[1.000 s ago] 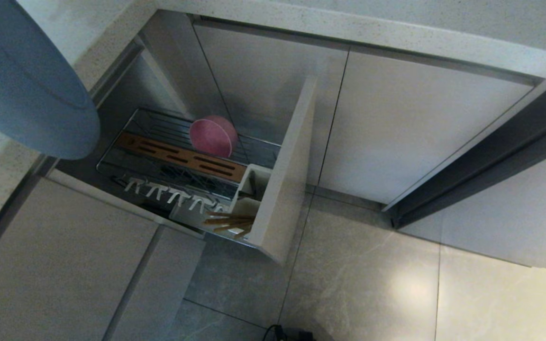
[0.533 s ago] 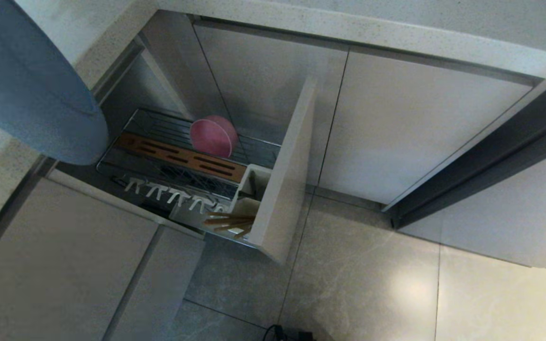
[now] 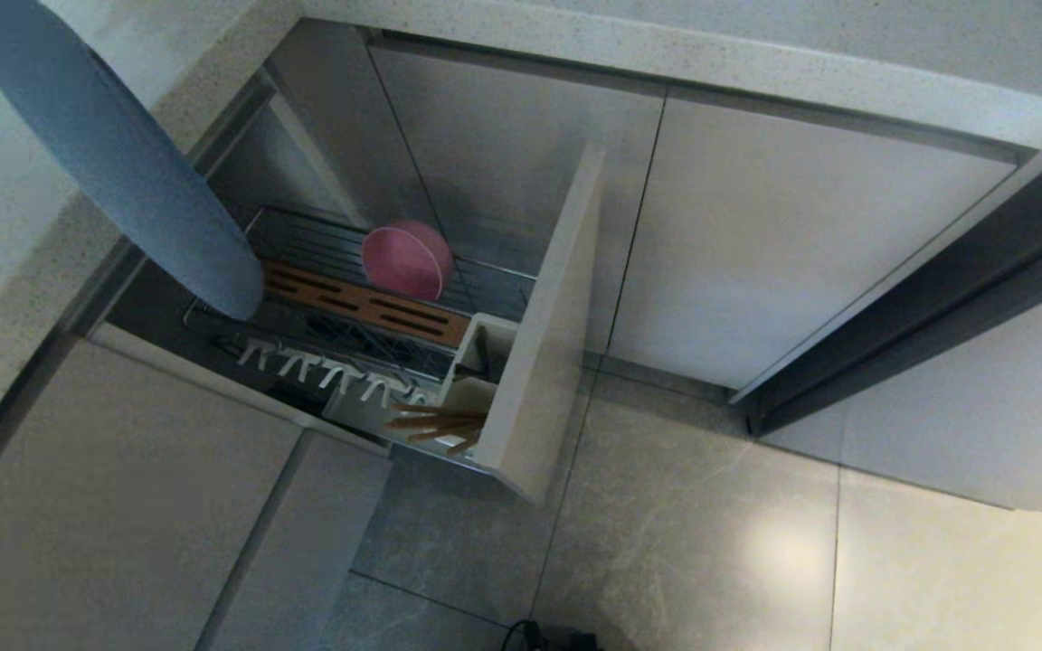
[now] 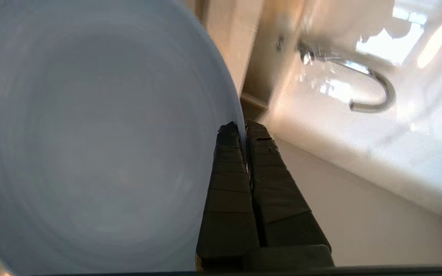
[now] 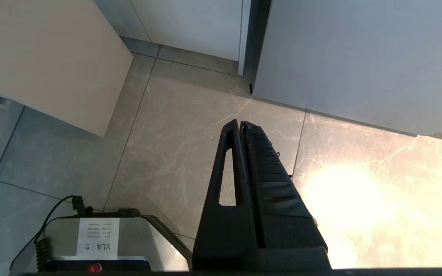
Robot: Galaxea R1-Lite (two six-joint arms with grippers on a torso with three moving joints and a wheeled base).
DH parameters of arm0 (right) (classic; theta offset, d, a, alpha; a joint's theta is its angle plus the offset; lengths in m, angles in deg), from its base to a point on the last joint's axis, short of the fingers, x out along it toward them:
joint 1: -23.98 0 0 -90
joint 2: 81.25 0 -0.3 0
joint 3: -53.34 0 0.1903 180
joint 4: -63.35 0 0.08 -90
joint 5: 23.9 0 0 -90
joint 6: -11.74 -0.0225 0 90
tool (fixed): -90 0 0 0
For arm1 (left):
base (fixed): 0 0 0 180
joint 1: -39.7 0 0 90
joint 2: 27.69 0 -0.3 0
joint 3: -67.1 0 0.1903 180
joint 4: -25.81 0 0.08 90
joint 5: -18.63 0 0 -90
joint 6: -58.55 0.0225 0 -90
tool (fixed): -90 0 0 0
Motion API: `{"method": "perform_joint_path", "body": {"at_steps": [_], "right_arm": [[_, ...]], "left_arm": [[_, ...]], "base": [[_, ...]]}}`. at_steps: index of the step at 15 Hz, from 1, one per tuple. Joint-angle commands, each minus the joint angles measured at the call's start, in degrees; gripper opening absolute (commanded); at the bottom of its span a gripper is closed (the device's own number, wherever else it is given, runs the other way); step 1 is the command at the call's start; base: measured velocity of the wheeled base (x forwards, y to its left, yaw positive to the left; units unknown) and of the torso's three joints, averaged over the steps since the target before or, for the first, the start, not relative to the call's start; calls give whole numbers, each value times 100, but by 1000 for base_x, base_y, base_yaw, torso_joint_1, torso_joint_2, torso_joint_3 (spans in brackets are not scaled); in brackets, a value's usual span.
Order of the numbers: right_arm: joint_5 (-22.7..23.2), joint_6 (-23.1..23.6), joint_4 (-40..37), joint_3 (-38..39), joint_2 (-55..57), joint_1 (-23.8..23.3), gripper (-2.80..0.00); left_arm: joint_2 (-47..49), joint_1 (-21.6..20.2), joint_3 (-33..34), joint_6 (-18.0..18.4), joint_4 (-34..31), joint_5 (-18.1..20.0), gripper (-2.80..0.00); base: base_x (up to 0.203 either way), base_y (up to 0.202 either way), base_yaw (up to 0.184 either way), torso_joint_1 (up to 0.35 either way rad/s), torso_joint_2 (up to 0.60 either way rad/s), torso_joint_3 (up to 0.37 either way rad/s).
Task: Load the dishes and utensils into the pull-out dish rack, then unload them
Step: Pick up the plate and place it in the cupboard
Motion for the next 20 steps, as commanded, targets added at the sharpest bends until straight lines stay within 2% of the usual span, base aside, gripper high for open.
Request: {"method": "perform_joint_path", "body": {"at_steps": [1, 3, 9, 12, 16, 17, 20], "right_arm": [[1, -5, 0, 0, -4, 1, -280], [1, -4, 0, 0, -4, 1, -280], [1, -5, 0, 0, -4, 1, -280], [1, 1, 0, 0, -4, 1, -280], [1, 4, 0, 0, -4, 1, -280], [1, -3, 0, 0, -4, 1, -280], [1, 4, 0, 0, -4, 1, -280]], "left_arm": [[247, 628, 184, 355, 240, -935, -280], [440, 1120, 347, 741, 453, -1686, -280], [842, 1835, 348, 727, 501, -1892, -280], [860, 1963, 308, 508, 501, -1956, -280], [957, 2033, 367, 429, 499, -2030, -280], [1047, 2079, 368, 394, 494, -2159, -280], [1476, 2327, 308, 384, 492, -2950, -280]], "base": [[0, 0, 0, 0, 0, 0], [0, 0, 0, 0, 0, 0], [0, 0, 0, 0, 0, 0], [0, 0, 0, 0, 0, 0], [0, 0, 0, 0, 0, 0], [0, 0, 0, 0, 0, 0], [0, 0, 0, 0, 0, 0]]}}
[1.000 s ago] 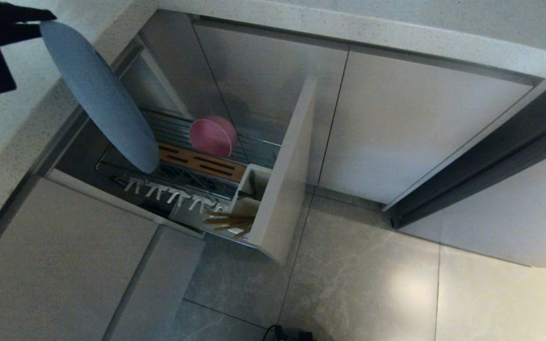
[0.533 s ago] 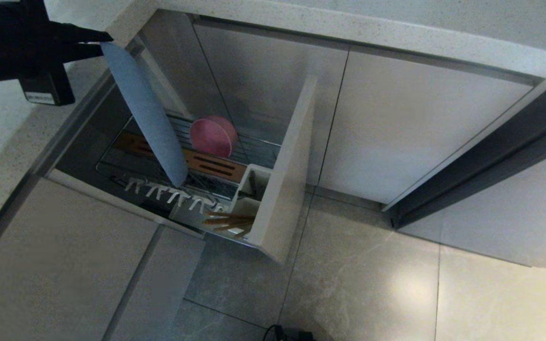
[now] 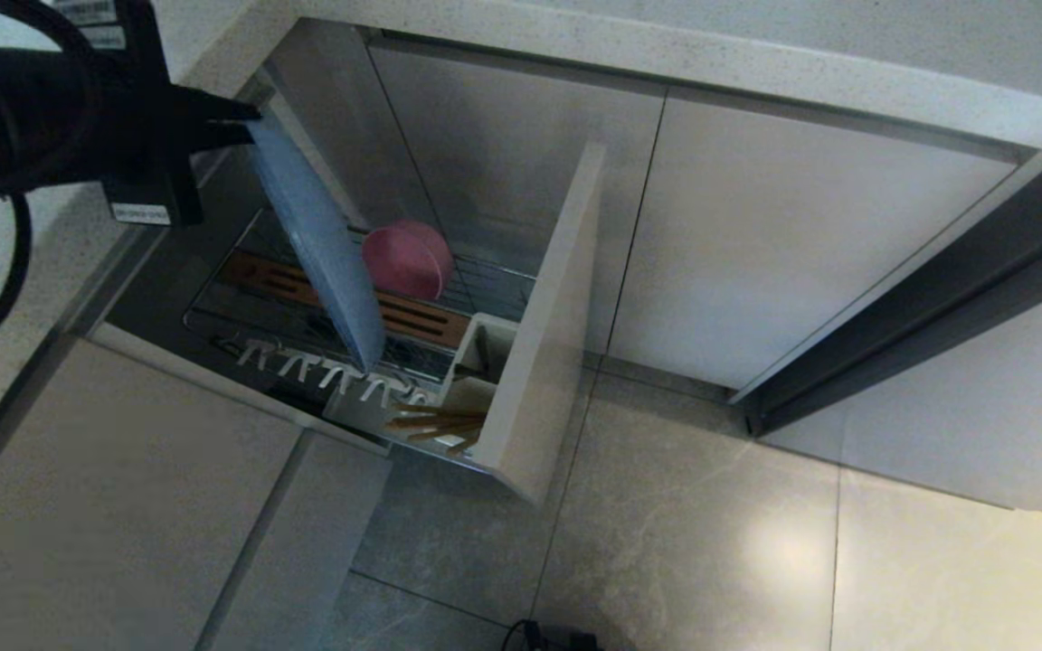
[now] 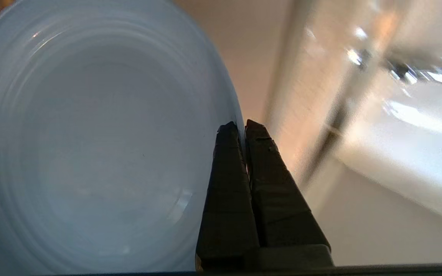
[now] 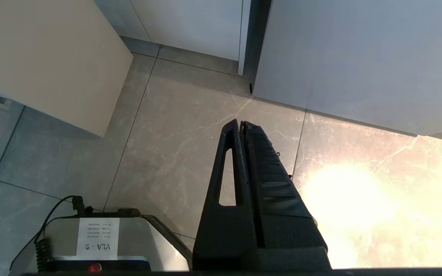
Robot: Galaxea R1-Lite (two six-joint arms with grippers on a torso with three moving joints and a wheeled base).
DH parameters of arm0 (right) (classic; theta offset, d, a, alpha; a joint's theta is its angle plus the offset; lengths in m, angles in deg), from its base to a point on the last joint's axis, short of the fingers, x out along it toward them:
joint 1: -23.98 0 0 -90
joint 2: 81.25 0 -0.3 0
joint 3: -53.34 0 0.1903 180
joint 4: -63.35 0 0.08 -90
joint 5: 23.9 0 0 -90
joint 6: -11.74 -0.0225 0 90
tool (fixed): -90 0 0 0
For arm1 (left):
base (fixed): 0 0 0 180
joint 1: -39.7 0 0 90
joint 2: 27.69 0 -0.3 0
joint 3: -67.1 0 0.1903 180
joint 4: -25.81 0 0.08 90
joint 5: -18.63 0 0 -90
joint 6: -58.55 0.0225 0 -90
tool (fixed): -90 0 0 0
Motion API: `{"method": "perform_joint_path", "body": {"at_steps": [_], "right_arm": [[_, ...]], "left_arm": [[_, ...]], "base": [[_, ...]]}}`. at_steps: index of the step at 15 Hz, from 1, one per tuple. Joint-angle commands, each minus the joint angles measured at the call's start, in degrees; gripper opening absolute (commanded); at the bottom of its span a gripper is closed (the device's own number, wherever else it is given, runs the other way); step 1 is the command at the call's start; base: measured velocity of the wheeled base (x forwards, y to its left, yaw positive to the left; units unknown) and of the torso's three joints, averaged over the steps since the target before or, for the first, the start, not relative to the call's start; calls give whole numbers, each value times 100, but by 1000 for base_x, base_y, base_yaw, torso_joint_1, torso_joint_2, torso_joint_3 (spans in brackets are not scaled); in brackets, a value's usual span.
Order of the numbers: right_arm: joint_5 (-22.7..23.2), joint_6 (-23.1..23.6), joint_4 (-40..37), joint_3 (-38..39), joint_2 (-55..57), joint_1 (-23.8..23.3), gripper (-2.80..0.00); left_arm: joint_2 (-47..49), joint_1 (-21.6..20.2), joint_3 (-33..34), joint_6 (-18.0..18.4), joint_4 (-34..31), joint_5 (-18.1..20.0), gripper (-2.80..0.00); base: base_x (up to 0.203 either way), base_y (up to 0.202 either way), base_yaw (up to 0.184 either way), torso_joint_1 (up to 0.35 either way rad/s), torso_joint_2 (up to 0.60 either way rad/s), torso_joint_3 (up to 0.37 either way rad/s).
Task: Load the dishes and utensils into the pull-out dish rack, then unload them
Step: Pick up the plate and place it in the cupboard
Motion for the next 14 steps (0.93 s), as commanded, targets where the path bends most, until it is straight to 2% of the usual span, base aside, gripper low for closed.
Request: {"method": "perform_joint_path", "body": {"at_steps": [1, 5, 7, 14], "right_arm": [[2, -5, 0, 0, -4, 1, -280], [1, 2, 0, 0, -4, 1, -280], [1, 0, 0, 0, -4, 1, -280], [1, -5, 0, 0, -4, 1, -280]], "left_arm": [[446, 174, -113, -49, -21, -416, -280], [828, 272, -342, -91, -45, -643, -280], [982, 275, -417, -227, -49, -747, -280], [1435, 230, -586, -233, -41, -1385, -280]], "base": [[0, 0, 0, 0, 0, 0], [0, 0, 0, 0, 0, 0], [0, 0, 0, 0, 0, 0], [0, 0, 0, 0, 0, 0]]}}
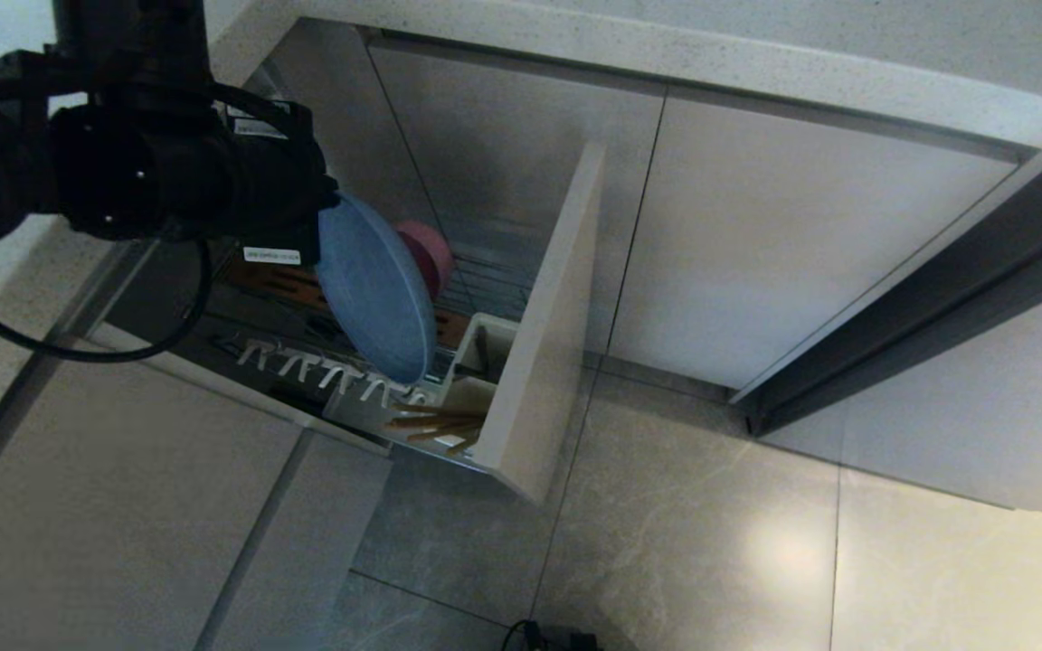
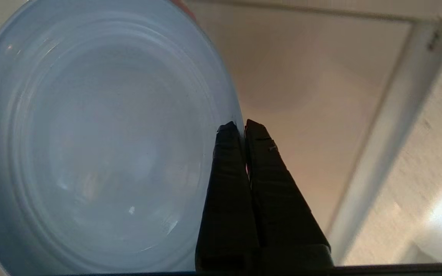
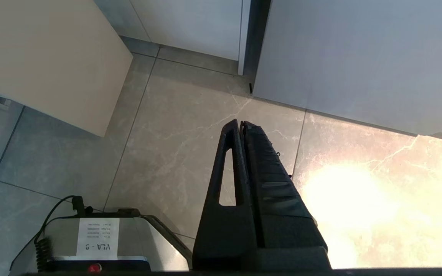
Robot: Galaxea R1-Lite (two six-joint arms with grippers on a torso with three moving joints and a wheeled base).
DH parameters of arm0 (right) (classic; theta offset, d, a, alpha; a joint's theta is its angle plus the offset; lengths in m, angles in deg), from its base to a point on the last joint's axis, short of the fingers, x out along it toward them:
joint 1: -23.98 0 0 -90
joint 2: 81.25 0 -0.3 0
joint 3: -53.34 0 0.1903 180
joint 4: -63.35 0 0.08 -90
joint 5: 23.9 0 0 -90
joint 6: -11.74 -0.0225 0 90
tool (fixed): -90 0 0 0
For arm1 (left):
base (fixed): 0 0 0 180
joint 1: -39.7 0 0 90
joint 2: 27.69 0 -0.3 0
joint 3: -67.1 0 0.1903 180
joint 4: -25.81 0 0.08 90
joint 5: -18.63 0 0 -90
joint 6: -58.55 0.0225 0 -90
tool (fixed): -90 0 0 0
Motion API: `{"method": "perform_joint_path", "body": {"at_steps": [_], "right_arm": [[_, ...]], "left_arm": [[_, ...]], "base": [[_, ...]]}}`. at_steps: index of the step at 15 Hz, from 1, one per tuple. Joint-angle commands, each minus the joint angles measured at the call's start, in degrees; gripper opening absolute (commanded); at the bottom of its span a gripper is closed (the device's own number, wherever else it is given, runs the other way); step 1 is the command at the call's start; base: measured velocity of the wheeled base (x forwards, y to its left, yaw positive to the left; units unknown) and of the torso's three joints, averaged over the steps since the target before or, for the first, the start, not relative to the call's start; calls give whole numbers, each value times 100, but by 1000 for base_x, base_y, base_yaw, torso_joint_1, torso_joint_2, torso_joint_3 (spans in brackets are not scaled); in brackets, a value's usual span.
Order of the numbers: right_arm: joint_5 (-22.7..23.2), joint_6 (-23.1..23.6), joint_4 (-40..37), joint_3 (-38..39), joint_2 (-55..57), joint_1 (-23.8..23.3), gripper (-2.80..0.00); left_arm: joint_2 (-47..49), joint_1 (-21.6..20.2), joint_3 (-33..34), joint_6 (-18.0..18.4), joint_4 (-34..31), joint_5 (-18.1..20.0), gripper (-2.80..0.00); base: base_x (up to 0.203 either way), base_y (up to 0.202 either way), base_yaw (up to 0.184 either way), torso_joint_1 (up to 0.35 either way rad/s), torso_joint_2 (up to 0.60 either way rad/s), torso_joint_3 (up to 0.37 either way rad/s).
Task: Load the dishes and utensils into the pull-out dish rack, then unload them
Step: Pick up the plate and place it in the cupboard
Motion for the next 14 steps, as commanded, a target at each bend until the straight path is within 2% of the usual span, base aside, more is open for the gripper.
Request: {"method": "perform_joint_path", "body": {"at_steps": [1, 5, 14], "right_arm": [[1, -2, 0, 0, -4, 1, -280], [1, -2, 0, 0, -4, 1, -280], [1, -2, 0, 0, -4, 1, -280]], "left_arm": [[167, -51, -51, -50, -6, -54, -280], [305, -60, -59, -50, -6, -227, -280], [360, -95, -93, -32, -181, -257, -280]], "base": [[0, 0, 0, 0, 0, 0], [0, 0, 0, 0, 0, 0], [0, 0, 0, 0, 0, 0]]}}
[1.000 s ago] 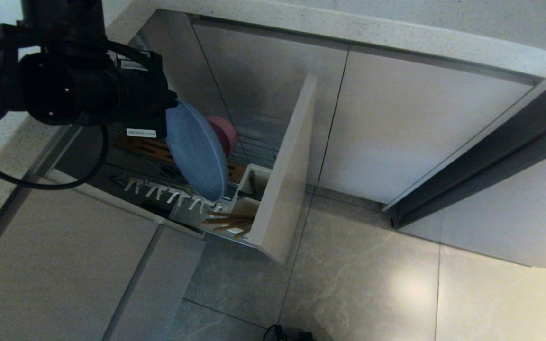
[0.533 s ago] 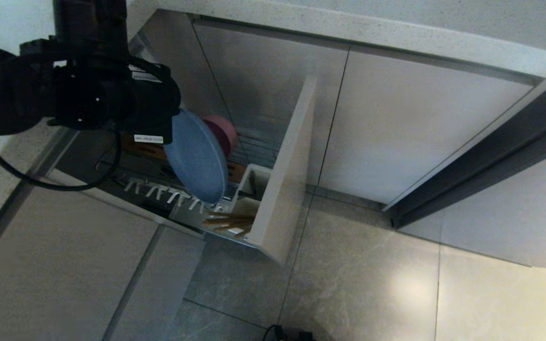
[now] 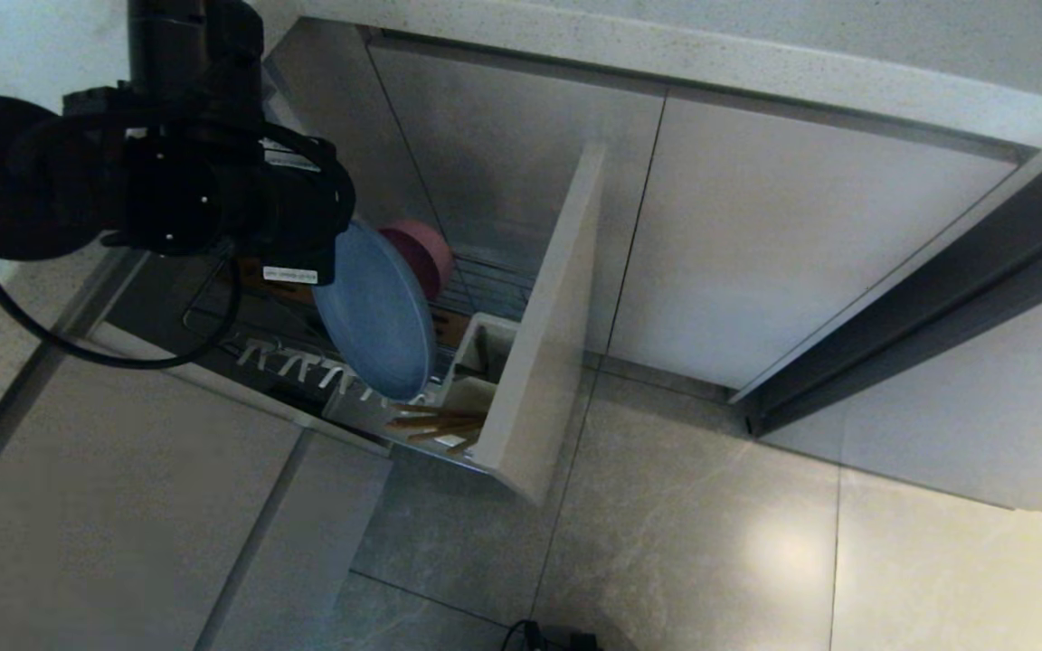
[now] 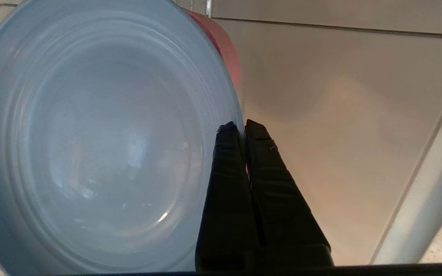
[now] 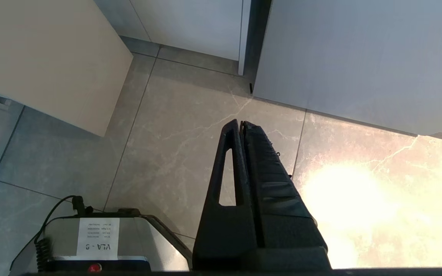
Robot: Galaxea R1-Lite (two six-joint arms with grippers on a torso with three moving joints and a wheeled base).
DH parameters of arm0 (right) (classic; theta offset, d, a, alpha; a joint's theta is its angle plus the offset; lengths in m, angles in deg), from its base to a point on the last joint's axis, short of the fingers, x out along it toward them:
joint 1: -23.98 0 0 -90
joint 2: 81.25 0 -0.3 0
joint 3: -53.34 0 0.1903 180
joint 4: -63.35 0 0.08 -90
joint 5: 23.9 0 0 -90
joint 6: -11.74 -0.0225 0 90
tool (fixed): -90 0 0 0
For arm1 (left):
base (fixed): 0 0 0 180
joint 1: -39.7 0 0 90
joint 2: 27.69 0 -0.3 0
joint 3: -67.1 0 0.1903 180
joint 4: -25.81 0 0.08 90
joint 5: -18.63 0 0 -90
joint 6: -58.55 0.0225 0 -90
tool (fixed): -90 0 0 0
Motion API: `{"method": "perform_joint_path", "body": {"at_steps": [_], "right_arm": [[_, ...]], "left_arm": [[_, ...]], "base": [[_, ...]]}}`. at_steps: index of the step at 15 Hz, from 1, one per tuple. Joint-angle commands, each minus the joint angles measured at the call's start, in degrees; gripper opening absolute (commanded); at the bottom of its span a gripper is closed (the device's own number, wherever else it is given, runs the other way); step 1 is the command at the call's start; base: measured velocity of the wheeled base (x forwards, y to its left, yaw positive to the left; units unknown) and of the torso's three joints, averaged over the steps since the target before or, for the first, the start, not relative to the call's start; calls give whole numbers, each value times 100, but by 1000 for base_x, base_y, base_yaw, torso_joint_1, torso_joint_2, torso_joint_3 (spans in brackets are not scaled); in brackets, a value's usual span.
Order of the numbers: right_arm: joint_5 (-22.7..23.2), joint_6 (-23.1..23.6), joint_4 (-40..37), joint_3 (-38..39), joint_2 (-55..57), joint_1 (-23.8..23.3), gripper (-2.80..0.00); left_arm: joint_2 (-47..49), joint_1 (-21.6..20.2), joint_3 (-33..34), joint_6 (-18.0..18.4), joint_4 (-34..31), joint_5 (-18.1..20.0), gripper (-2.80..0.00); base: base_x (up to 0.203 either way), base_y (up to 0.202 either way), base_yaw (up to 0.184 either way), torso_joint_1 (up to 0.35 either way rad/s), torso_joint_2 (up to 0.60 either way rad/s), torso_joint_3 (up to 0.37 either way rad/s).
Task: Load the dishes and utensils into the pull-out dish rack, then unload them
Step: Pick up the plate and place it in the cupboard
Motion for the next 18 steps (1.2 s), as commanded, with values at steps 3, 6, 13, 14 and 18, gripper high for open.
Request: {"method": "perform_joint_path", "body": {"at_steps": [3, 6, 13, 14, 18], "right_arm": [[1, -2, 0, 0, -4, 1, -280], [1, -2, 0, 0, -4, 1, -280], [1, -2, 0, 0, -4, 1, -280], [1, 6, 0, 0, -4, 1, -280], [1, 5, 0, 0, -4, 1, -280]], "left_arm": [[14, -24, -19, -50, 42, -139, -280], [14, -24, -231, -41, 60, -145, -280], [93, -6, -362, -58, 194, -119, -280], [95, -6, -336, -66, 276, -119, -280], [163, -15, -294, -83, 549, -103, -280]], "base": [[0, 0, 0, 0, 0, 0], [0, 0, 0, 0, 0, 0], [0, 0, 0, 0, 0, 0], [0, 0, 0, 0, 0, 0], [0, 0, 0, 0, 0, 0]]}}
